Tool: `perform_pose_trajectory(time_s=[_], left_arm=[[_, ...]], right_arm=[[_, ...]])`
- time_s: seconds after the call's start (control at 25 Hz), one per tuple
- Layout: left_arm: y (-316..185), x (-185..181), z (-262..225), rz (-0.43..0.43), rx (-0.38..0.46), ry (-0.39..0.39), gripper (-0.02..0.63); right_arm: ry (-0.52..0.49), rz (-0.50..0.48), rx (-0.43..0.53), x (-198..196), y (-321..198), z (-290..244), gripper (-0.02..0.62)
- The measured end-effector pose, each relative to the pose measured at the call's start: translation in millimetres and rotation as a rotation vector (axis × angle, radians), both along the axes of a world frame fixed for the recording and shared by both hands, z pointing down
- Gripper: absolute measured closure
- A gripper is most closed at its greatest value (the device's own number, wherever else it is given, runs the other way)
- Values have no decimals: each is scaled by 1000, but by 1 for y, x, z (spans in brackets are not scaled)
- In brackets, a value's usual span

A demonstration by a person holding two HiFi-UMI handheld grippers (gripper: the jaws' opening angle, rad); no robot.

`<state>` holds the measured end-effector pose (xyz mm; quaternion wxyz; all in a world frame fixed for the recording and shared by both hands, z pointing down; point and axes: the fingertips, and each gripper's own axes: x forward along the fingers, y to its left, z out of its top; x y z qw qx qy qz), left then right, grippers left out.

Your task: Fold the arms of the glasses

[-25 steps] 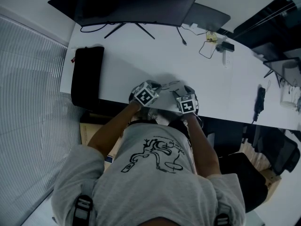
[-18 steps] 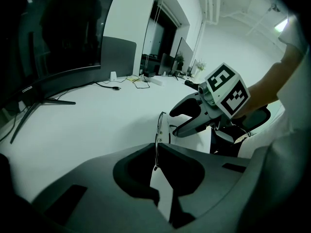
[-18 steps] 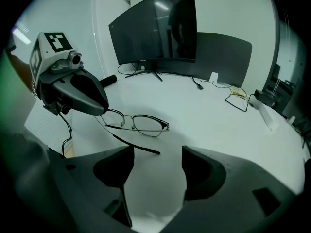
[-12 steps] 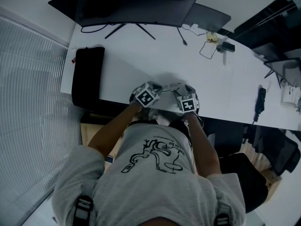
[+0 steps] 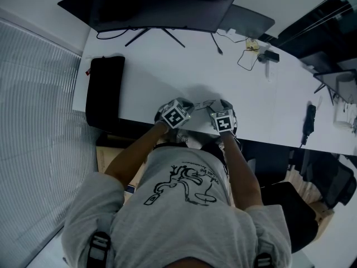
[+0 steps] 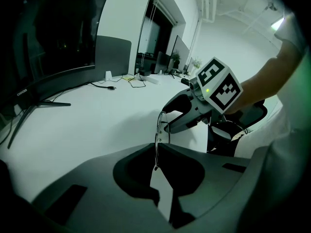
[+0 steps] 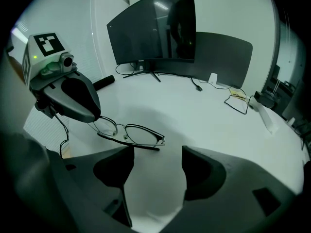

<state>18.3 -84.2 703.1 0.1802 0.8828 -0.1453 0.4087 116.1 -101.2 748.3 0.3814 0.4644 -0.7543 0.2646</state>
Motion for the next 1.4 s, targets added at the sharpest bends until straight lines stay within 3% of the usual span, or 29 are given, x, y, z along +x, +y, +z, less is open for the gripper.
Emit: perform_pose_trajectory(time_s=[0.84, 1.4], left_arm=[[-28, 3, -5, -59, 121, 6, 574], [-61, 14, -3, -59, 351, -47, 574]], right_arm=[[-38, 13, 32, 1, -5, -15, 281], [-67, 25, 61, 16, -8, -35, 288]])
